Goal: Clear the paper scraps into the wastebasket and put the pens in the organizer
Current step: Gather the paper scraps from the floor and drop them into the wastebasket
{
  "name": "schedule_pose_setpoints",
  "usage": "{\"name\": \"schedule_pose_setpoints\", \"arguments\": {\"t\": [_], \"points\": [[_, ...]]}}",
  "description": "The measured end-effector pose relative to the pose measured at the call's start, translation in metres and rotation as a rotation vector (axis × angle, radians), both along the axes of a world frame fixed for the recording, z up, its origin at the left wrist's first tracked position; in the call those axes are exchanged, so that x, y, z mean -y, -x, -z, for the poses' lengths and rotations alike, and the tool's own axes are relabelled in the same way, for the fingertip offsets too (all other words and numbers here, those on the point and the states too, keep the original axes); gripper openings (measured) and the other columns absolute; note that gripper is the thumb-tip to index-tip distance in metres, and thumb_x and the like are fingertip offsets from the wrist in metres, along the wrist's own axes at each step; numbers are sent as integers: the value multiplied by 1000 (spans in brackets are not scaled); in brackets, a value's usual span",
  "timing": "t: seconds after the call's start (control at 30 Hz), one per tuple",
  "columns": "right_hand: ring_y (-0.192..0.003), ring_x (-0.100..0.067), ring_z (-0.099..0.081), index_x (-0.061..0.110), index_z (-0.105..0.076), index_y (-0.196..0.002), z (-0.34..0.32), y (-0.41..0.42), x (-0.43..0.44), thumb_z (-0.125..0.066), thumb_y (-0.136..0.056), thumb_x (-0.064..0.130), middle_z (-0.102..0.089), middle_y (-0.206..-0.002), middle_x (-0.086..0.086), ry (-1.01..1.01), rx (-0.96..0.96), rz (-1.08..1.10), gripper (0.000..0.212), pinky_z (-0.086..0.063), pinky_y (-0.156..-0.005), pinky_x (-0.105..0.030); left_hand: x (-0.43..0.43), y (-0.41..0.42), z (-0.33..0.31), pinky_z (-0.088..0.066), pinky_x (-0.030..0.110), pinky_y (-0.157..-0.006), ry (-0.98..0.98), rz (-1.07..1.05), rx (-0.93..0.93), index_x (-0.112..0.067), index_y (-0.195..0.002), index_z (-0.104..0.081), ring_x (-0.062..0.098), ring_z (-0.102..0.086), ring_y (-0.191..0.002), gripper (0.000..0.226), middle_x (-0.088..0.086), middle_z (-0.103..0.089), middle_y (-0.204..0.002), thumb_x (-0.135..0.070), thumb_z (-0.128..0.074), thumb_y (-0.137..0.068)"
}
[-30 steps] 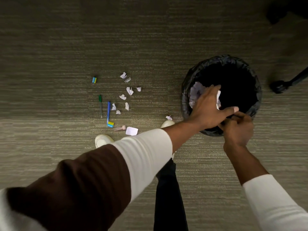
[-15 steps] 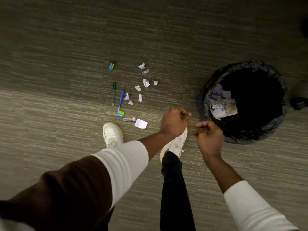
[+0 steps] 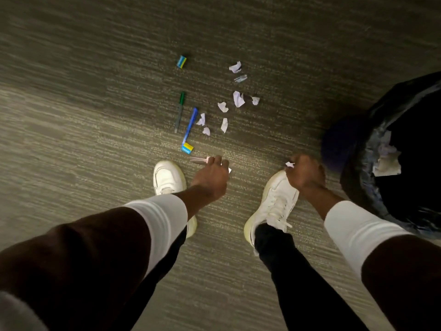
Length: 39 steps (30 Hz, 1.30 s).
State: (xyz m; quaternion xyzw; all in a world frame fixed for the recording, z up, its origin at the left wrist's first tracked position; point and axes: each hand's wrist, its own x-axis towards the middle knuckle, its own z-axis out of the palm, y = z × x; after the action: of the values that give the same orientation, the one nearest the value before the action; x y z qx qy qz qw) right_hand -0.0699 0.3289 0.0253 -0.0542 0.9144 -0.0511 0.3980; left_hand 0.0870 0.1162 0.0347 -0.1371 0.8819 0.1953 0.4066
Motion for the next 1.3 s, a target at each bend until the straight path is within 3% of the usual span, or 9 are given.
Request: {"name": "schedule_pose_setpoints", "arguments": {"t": [0.2,0.3,0.4,0.6,0.77,0.9,1.03,1.13,1.3], "points": [[-124,-50,-59,5,-58,-132,74,8,1,-80,-85,55,-62,-132,-30,-169,-12,-25,73,-53,-99,-53,1,-2,55,-50,48,-104,110,356,-152,-5,-143,-44,36,-46,-132,46,20,-45,-144,-7,-57,-99],[-134,-50,-53,6,-46,-146,93,8,4,-87,-78,53,-55,-144,-29,-210,34,3,92,-48,-109,-54,2,-8,75,-48,45,-104,138,410,-201,-4,-144,-42,35,-48,-128,50,19,-46,-141,-6,-58,-97],[-130,-48,-58,4,-55,-140,106,4,3,-91,-79,39,-62,-139,-28,-200,11,-29,79,-50,-106,-49,1,-10,90,-47,44,-104,146,404,-243,-4,-142,-42,34,-50,-123,46,18,-47,-138,-6,-55,-98],[-108,-42,-70,6,-78,-104,104,6,2,-77,-90,11,-75,-114,-20,-39,-151,-115,15,-57,-91,-40,8,-3,97,-49,47,-101,89,447,-198,-1,-139,-45,38,-56,-123,47,21,-55,-136,8,-53,-94],[-102,-36,-72,9,-78,-98,92,13,37,-73,-92,6,-77,-109,-16,200,-178,31,9,-47,-83,-29,24,1,98,-47,45,-105,48,542,-214,-7,-131,-61,34,-51,-125,35,16,-53,-135,-4,-46,-99],[-104,-32,-68,9,-74,-105,80,35,88,-64,-95,2,-71,-116,-17,287,-206,25,16,-45,-84,-26,31,11,91,-51,42,-100,-16,348,-255,-8,-132,-57,31,-49,-127,37,15,-51,-137,-6,-57,-95],[-100,-42,-68,3,-75,-100,79,57,128,-71,-87,4,-72,-107,-25,339,-350,-72,13,-52,-91,-40,49,23,76,-59,42,-91,93,90,-382,-10,-126,-65,31,-50,-130,38,16,-53,-140,-7,-71,-88],[-100,-43,-68,0,-72,-99,90,71,146,-84,-82,15,-72,-104,-26,420,-354,-79,26,-53,-90,-45,78,33,75,-61,52,-92,176,-48,-406,-14,-117,-73,38,-41,-142,34,19,-45,-151,-6,-75,-85],[-107,-24,-63,11,-59,-124,100,82,169,-95,-65,55,-64,-124,-7,444,-153,-107,82,-53,-92,-35,111,39,91,-62,56,-92,193,-11,-367,-16,-118,-72,41,-28,-153,43,14,-32,-163,-3,-81,-79]]}}
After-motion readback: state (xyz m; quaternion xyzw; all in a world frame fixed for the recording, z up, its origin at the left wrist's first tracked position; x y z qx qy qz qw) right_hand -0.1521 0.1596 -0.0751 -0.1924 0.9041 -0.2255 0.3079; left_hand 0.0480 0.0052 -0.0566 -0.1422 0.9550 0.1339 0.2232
